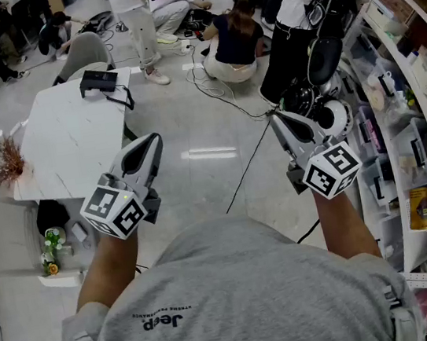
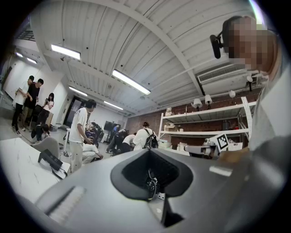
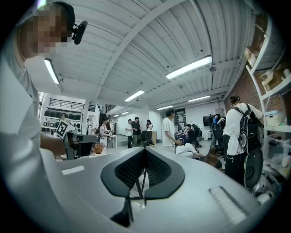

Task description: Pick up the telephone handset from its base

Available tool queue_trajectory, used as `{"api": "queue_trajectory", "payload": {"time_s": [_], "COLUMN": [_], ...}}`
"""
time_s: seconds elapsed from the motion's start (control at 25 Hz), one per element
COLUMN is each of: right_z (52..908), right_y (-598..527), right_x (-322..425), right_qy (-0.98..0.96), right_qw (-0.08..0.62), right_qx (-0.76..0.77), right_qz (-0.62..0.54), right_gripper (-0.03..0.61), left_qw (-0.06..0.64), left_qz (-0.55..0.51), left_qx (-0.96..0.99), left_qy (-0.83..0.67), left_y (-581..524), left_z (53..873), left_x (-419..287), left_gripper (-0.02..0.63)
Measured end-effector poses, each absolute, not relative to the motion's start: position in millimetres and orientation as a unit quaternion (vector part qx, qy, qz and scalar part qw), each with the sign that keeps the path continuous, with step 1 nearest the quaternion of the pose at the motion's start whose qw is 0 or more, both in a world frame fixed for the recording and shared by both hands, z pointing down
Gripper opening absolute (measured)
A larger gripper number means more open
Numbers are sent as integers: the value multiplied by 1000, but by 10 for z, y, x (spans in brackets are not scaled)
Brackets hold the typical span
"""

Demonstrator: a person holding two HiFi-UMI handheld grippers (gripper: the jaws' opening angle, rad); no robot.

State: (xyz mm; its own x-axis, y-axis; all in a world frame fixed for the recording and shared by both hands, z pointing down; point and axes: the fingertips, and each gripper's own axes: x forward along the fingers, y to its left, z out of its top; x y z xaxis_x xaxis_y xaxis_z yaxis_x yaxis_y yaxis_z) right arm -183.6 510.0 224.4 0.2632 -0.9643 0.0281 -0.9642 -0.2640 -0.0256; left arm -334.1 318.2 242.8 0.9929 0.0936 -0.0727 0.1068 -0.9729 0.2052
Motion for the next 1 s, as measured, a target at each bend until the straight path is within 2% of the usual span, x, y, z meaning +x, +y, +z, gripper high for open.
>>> {"api": "queue_trajectory", "payload": {"time_s": [0.88,0.92,0.96,1.0], "right_z": [2264,2265,2263,2258], "right_y": [5172,5202,5238,5280], "right_x": [-1535,-1513,-1488,-1459], "right_qy": [610,612,613,614], "right_qw": [29,29,30,31], "right_qx": [-792,-790,-789,-788], "right_qz": [-19,-20,-20,-20], "right_gripper": [3,3,4,4], "left_qw": [111,117,120,121], "left_qz": [-26,-24,-20,-18], "left_qx": [992,991,991,991], "left_qy": [52,58,62,61], "left_y": [3232,3271,3313,3352], "left_z": [2473,2477,2479,2476], "left_x": [-3029,-2987,-2942,-2899], "left_gripper": [61,94,267,358]}}
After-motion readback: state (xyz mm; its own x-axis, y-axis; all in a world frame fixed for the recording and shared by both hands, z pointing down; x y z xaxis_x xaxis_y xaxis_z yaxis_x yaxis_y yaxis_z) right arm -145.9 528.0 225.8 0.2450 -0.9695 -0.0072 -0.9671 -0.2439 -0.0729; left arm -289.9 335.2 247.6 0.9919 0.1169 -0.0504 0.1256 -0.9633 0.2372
